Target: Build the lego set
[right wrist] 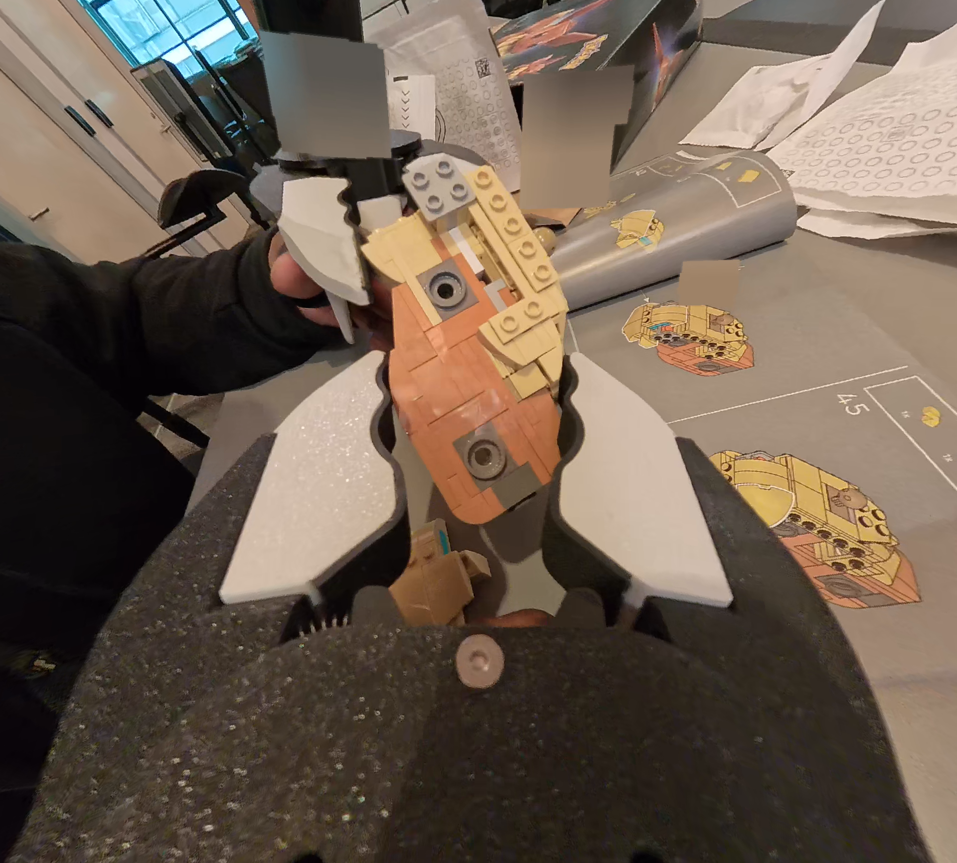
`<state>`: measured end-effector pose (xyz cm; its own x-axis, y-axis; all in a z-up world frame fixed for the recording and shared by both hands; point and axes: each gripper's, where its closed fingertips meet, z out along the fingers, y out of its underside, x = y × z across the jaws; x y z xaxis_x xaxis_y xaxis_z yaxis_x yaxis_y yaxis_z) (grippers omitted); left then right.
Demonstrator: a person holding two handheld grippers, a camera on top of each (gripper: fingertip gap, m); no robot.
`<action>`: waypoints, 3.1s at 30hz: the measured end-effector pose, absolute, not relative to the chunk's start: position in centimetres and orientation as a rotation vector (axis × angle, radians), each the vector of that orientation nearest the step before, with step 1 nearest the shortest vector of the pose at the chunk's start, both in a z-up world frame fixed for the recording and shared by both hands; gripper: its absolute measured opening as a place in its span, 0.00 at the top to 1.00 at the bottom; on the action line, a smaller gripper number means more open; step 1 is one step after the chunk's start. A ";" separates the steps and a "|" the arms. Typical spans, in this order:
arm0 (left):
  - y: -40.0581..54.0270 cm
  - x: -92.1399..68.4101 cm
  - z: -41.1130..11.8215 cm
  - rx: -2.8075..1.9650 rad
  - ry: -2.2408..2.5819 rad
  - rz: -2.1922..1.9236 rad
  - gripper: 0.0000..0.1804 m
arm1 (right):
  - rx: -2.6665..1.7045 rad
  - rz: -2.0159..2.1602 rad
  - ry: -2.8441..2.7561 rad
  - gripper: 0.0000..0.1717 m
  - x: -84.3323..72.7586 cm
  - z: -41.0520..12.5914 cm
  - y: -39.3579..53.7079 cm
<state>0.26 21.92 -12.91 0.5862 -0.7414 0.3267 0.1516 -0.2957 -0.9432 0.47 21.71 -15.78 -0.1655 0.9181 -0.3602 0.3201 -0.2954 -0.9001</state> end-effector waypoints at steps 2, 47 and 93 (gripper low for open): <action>21.8 0.3 -12.8 -1.632 0.521 -0.923 0.71 | -1.573 1.475 -1.441 0.64 0.5 -15.9 21.5; 20.6 -2.4 -15.0 -1.766 0.992 -0.307 0.72 | -1.888 0.933 -1.758 0.76 9.0 -21.9 16.4; 20.3 -1.9 -15.0 -1.746 1.012 -0.291 0.72 | -0.653 0.527 -2.744 0.64 6.5 -21.2 20.0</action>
<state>-1.94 20.33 -14.95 0.6129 -0.7441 -0.2658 -0.4896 -0.0936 -0.8669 6.53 19.97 -21.18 -0.8618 0.4762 0.1749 0.3777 0.8324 -0.4056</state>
